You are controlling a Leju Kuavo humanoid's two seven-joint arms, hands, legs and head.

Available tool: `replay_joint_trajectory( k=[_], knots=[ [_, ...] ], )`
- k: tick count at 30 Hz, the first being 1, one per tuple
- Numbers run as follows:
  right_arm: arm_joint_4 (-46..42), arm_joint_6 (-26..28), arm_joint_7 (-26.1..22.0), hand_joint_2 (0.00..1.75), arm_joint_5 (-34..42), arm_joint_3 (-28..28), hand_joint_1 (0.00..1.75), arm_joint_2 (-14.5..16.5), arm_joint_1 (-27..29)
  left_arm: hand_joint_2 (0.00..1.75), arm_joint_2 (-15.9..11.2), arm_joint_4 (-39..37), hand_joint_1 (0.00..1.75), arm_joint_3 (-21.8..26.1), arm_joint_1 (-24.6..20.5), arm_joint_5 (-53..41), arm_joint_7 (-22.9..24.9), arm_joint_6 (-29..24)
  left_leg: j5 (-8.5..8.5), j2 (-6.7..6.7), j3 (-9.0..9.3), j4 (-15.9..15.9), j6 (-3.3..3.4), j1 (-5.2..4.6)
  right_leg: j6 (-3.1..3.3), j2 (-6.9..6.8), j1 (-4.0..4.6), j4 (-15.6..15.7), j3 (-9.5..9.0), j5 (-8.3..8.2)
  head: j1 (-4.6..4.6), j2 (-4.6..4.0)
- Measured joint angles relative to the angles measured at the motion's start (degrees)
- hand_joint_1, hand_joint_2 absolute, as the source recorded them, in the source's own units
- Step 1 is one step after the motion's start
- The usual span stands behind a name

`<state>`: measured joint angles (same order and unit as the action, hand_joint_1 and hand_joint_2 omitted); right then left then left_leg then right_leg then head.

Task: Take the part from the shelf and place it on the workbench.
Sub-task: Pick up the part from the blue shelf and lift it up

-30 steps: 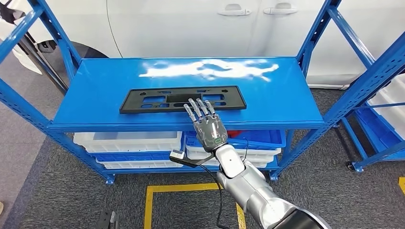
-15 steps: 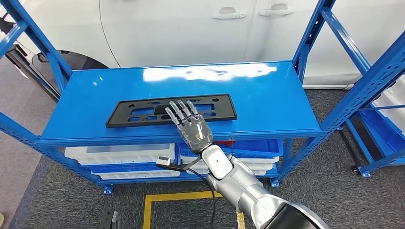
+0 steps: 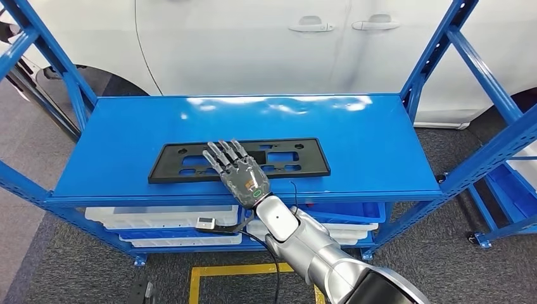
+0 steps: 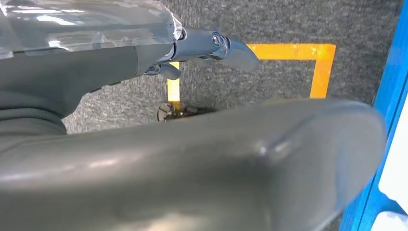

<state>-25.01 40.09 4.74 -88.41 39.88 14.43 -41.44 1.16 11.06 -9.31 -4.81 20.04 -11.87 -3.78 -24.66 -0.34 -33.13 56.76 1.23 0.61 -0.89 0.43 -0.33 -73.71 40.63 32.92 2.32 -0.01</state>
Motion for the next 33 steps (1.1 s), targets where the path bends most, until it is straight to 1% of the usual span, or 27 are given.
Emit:
replay_joint_trajectory(
  k=[1, 3, 4, 5, 6, 7, 10, 11, 12, 14, 15, 16, 17, 18, 19, 20, 21, 23, 25, 26, 27, 28, 29, 30, 31, 32, 33],
  knots=[
    [0.2, 0.0, 0.1, 1.75, 0.0, 0.2, 0.0, 0.0, 0.2, 0.0, 0.0, 0.0, 0.0, 0.0, 0.1, 0.0, 0.0, 0.0, -0.41, -0.03, 0.53, 0.0, -0.06, 0.0, 0.0, -0.03, -0.04, 0.7, 0.54, -1.35, 0.0, 0.01],
    [0.6, 0.0, 0.1, 1.75, 0.0, 0.6, 0.0, 0.0, 0.2, 0.0, 0.1, 0.0, 0.0, 0.0, 0.2, 0.1, -0.1, 0.0, -1.36, -0.06, 1.81, 0.1, -0.32, 0.01, 0.28, -0.11, -0.07, 7.5, -1.1, -6.88, 0.0, 0.0],
    [0.9, 0.0, 0.2, 1.75, 0.0, 0.8, 0.0, 0.0, 0.1, 0.0, 0.1, 0.0, 0.0, 0.0, 0.2, 0.1, -0.2, 0.0, -1.82, -0.07, 2.34, 0.1, -0.55, -0.04, 0.53, -0.14, 0.08, 11.0, -2.21, -8.68, 0.0, 0.0],
    [1.1, 0.0, 0.2, 1.75, 0.0, 1.0, 0.0, 0.0, 0.0, 0.0, 0.1, 0.0, 0.0, 0.0, 0.1, 0.1, -0.2, 0.0, -2.24, -0.08, 2.65, 0.2, -0.87, -0.08, 0.87, -0.17, 0.24, 13.7, -3.06, -9.6, 0.01, 0.0],
    [1.4, 0.0, 0.1, 1.75, 0.0, 1.3, 0.0, 0.0, -0.1, 0.0, 0.1, 0.0, 0.0, 0.0, 0.0, 0.1, -0.2, 0.0, -2.55, -0.07, 2.89, 0.2, -1.25, -0.12, 1.24, -0.18, 0.4, 15.1, -3.46, -9.76, 0.0, 0.0],
    [1.8, -0.1, 0.1, 1.75, 0.0, 1.7, 0.0, 0.0, -0.2, 0.0, 0.1, 0.0, 0.0, 0.0, -0.1, 0.1, -0.3, 0.0, -2.67, -0.06, 3.06, 0.4, -1.65, -0.17, 1.61, -0.16, 0.54, 15.3, -3.63, -9.23, 0.0, 0.01],
    [2.8, -0.4, 0.0, 1.75, 0.0, 3.7, 0.0, 0.3, -0.6, 0.0, 0.2, 0.0, 0.0, 0.0, -0.2, 0.0, -0.3, 0.1, -3.6, 0.02, 3.07, 2.3, -2.65, -0.07, 2.79, -0.06, 0.26, 15.8, -4.99, -9.12, 0.01, 0.01],
    [3.0, -0.9, -0.1, 1.75, 0.0, 4.5, 0.0, 0.4, -0.8, 0.0, 0.2, 0.0, 0.0, 0.0, -0.3, 0.0, -0.3, 0.1, -4.67, 0.04, 2.07, 4.4, -2.9, 0.03, 3.08, -0.06, 0.16, 16.0, -5.56, -8.95, 0.02, 0.01],
    [3.3, -1.5, -0.2, 1.75, 0.0, 5.3, 0.0, 0.5, -1.0, 0.0, 0.2, 0.0, 0.0, 0.0, -0.4, 0.0, -0.3, 0.2, -6.04, 0.05, 0.33, 7.6, -3.13, 0.13, 3.32, -0.09, 0.14, 16.0, -5.95, -8.72, 0.02, 0.01],
    [3.9, -3.0, -0.5, 1.75, 0.0, 7.3, 0.0, 0.7, -1.3, 0.0, 0.3, 0.0, 0.0, 0.0, -0.4, 0.1, -0.3, 0.3, -8.65, 0.06, -4.2, 14.5, -3.55, 0.25, 3.53, -0.05, 0.23, 16.0, -6.41, -8.26, 0.02, 0.01],
    [4.2, -3.6, -0.7, 1.75, 0.0, 8.2, 0.0, 0.7, -1.3, 0.0, 0.3, 0.0, 0.0, 0.0, -0.3, 0.2, -0.3, 0.3, -8.75, 0.06, -5.85, 16.3, -3.72, 0.28, 3.54, 0.03, 0.28, 16.0, -6.67, -7.97, 0.02, 0.01],
    [4.5, -4.1, -0.8, 1.75, 0.0, 9.1, 0.0, 0.7, -1.3, 0.0, 0.3, 0.0, 0.0, 0.1, -0.3, 0.4, -0.3, 0.3, -7.68, 0.06, -6.54, 16.0, -3.75, 0.29, 3.5, 0.12, 0.32, 15.9, -7.02, -7.66, 0.02, 0.01],
    [4.7, -4.5, -0.9, 1.75, 0.0, 9.8, 0.0, 0.7, -1.3, 0.0, 0.3, 0.0, 0.0, 0.2, -0.2, 0.6, -0.4, 0.3, -5.4, 0.06, -6.18, 13.6, -3.66, 0.3, 3.42, 0.2, 0.36, 15.9, -7.5, -7.31, 0.02, 0.01],
    [4.9, -5.0, -0.9, 1.75, 0.0, 10.4, 0.0, 0.8, -1.4, 0.0, 0.3, 0.0, 0.0, 0.3, -0.2, 0.7, -0.4, 0.3, -2.34, 0.07, -5.06, 9.7, -3.43, 0.27, 3.31, 0.25, 0.4, 15.9, -8.02, -6.93, 0.02, 0.01],
    [5.0, -5.5, -1.0, 1.75, 0.0, 10.8, 0.0, 0.9, -1.5, 0.0, 0.3, 0.0, 0.0, 0.4, -0.2, 0.8, -0.4, 0.3, -0.18, 0.1, -3.88, 6.1, -3.07, 0.18, 3.17, 0.26, 0.46, 15.9, -8.5, -6.6, 0.02, 0.01],
    [5.1, -6.2, -1.0, 1.75, 0.0, 11.2, 0.0, 0.9, -1.7, 0.0, 0.3, -0.1, 0.0, 0.4, -0.2, 0.9, -0.5, 0.3, 0.87, 0.13, -2.95, 3.1, -2.69, 0.01, 2.97, 0.27, 0.52, 15.9, -8.73, -6.35, 0.02, 0.01],
    [5.3, -6.8, -1.0, 1.75, 0.0, 11.4, 0.0, 1.0, -1.9, 0.0, 0.3, -0.1, 0.0, 0.5, -0.1, 1.0, -0.6, 0.3, 1.44, 0.15, -2.43, 1.5, -2.3, -0.16, 2.7, 0.28, 0.58, 15.9, -8.8, -6.12, 0.02, 0.01],
    [5.4, -8.0, -1.0, 1.75, 0.0, 11.8, 0.0, 1.1, -2.3, 0.0, 0.4, -0.1, 0.0, 0.7, 0.1, 1.2, -0.8, 0.3, 1.2, 0.15, -2.12, 0.7, -1.58, -0.35, 2.02, 0.33, 0.66, 16.0, -8.84, -5.81, 0.02, 0.0],
    [5.6, -9.0, -0.9, 1.75, 0.1, 11.9, 0.0, 1.3, -3.0, 0.0, 0.6, -0.1, 0.0, 0.9, 0.2, 1.4, -1.0, 0.3, 1.75, 0.22, -1.66, 0.3, -0.98, -0.05, 1.33, 0.25, 0.65, 15.2, -8.75, -4.95, 0.02, 0.0],
    [5.7, -9.7, -0.8, 1.75, 0.1, 11.9, 0.0, 1.3, -3.3, 0.0, 0.7, -0.1, 0.0, 1.0, 0.1, 1.4, -1.1, 0.3, 1.83, 0.27, -1.47, 0.0, -0.7, 0.1, 1.01, 0.18, 0.6, 13.4, -7.93, -3.84, 0.01, 0.01],
    [5.8, -10.4, -0.5, 1.75, 0.2, 11.9, 0.03, 1.3, -3.4, 0.0, 0.8, -0.1, 0.0, 1.2, 0.0, 1.4, -1.2, 0.3, 1.84, 0.31, -1.33, -0.2, -0.48, 0.19, 0.73, 0.11, 0.49, 10.4, -6.42, -2.24, 0.01, 0.01],
    [5.9, -11.1, -0.3, 1.75, 0.2, 11.9, 0.36, 1.3, -3.6, 0.0, 0.8, -0.1, 0.0, 1.3, 0.0, 1.4, -1.3, 0.3, 1.76, 0.3, -1.3, -0.2, -0.3, 0.17, 0.49, 0.08, 0.4, 6.4, -4.27, -0.46, 0.01, 0.01],
    [6.0, -11.8, -0.1, 1.75, 0.3, 11.9, 0.79, 1.3, -3.6, 0.0, 0.8, -0.1, 0.0, 1.4, 0.0, 1.4, -1.3, 0.3, 1.68, 0.3, -1.29, -0.2, -0.22, 0.15, 0.3, 0.06, 0.27, 2.5, -2.04, 0.94, 0.01, 0.01],
    [6.0, -12.2, 0.0, 1.75, 0.3, 11.9, 1.22, 1.2, -3.6, 0.0, 0.8, -0.1, 0.0, 1.4, 0.0, 1.4, -1.3, 0.4, 1.59, 0.29, -1.26, -0.2, -0.19, 0.13, 0.15, 0.04, 0.17, -0.2, -0.37, 1.39, 0.01, 0.01],
    [6.1, -12.5, 0.1, 1.75, 0.4, 11.9, 1.63, 1.2, -3.7, 0.0, 0.8, -0.1, 0.0, 1.5, 0.1, 1.4, -1.3, 0.4, 1.49, 0.27, -1.19, -0.1, -0.2, 0.13, 0.05, 0.01, 0.08, -0.8, 0.33, 0.73, 0.01, 0.01],
    [6.2, -13.0, 0.3, 1.75, 0.6, 11.9, 1.74, 1.2, -3.7, 0.0, 0.9, -0.1, 0.0, 1.5, 0.1, 1.4, -1.4, 0.4, 1.36, 0.23, -1.06, 0.0, -0.27, 0.13, 0.06, -0.03, 0.01, 1.2, -0.28, -1.12, 0.01, 0.01],
    [6.3, -13.4, 0.7, 1.75, 0.9, 11.9, 1.75, 1.2, -3.8, 0.0, 0.9, -0.1, 0.0, 1.5, 0.1, 1.4, -1.4, 0.5, 1.21, 0.17, -0.94, 0.1, -0.38, 0.13, 0.16, -0.08, -0.03, 5.0, -1.83, -3.51, 0.01, 0.01]
  ],
)
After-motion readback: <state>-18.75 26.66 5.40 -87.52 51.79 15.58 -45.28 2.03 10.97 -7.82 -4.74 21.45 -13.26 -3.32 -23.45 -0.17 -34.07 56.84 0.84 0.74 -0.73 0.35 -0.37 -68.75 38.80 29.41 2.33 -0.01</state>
